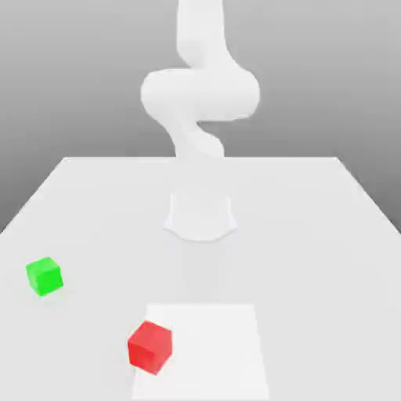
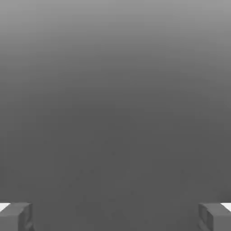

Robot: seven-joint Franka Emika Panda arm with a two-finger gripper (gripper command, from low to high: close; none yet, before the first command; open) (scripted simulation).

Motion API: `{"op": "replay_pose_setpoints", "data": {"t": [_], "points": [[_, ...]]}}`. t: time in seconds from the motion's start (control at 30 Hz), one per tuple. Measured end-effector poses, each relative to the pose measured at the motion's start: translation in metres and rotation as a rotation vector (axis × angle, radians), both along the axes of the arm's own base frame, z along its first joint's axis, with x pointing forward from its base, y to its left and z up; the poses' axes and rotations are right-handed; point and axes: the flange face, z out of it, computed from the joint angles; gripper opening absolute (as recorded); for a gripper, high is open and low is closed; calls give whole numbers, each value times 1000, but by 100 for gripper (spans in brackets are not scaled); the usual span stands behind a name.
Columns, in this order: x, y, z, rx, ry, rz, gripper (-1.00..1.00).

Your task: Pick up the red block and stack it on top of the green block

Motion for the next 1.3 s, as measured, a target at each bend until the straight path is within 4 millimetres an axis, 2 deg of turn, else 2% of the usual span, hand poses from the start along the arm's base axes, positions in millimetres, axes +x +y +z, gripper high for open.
{"op": "replay_pose_setpoints", "data": {"t": [0.17, 0.27, 0.37, 0.53, 0.7, 0.8, 0.9, 0.93, 1.17, 1.3], "points": [[54, -17, -99, 32, 162, -90, 0], [74, -29, -161, 53, 255, -143, 0], [85, -40, -224, 75, 348, -196, 0], [83, -58, -328, 115, 502, -286, 0], [58, -72, -427, 160, 655, -381, 0], [49, -73, -471, 172, 698, -402, 0], [47, -73, -507, 173, 704, -405, 0], [47, -72, -517, 173, 704, -405, -100], [47, -72, -518, 173, 704, -405, -100], [47, -73, -480, 173, 704, -405, -100]]}}
